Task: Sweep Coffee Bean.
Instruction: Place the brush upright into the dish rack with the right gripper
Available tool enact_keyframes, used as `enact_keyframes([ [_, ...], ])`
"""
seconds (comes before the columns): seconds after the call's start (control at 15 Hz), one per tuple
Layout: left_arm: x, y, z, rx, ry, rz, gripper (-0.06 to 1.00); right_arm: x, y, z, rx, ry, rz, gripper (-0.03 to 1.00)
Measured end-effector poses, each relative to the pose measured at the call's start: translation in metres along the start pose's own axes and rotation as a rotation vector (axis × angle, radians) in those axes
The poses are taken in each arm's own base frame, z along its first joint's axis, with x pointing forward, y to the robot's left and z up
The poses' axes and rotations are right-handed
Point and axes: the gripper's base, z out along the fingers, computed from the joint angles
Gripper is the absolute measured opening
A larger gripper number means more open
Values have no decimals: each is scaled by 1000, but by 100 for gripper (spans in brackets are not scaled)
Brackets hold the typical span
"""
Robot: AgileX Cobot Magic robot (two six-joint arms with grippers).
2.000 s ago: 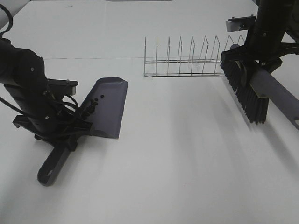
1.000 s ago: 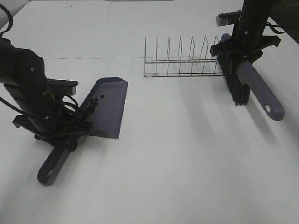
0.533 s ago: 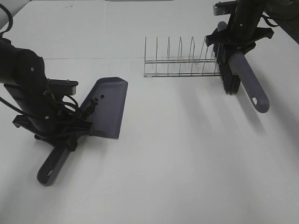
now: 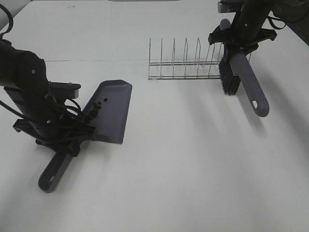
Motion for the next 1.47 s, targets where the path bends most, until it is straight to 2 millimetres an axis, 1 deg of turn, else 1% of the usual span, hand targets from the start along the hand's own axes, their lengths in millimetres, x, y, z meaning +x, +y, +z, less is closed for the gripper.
enact_keyframes([
  [0.2,0,0,0,0,0,0,27,1,-5,0,48,12,-3,27],
  [0.33,0,0,0,0,0,0,27,4,-16,0,97,39,19,27],
  [0.53,0,0,0,0,-1,0,27,5,-24,0,89,40,41,27],
  [0.87,0,0,0,0,-1,0,27,5,-24,0,64,39,96,27],
  [1.13,0,0,0,0,-1,0,27,5,-21,0,18,41,75,27],
  [1.33,0,0,0,0,-1,0,27,4,-22,0,35,26,95,27],
  [1.4,0,0,0,0,-1,0,27,3,-23,0,45,18,106,28],
  [1.47,0,0,0,0,-1,0,27,2,-24,0,51,3,121,34],
])
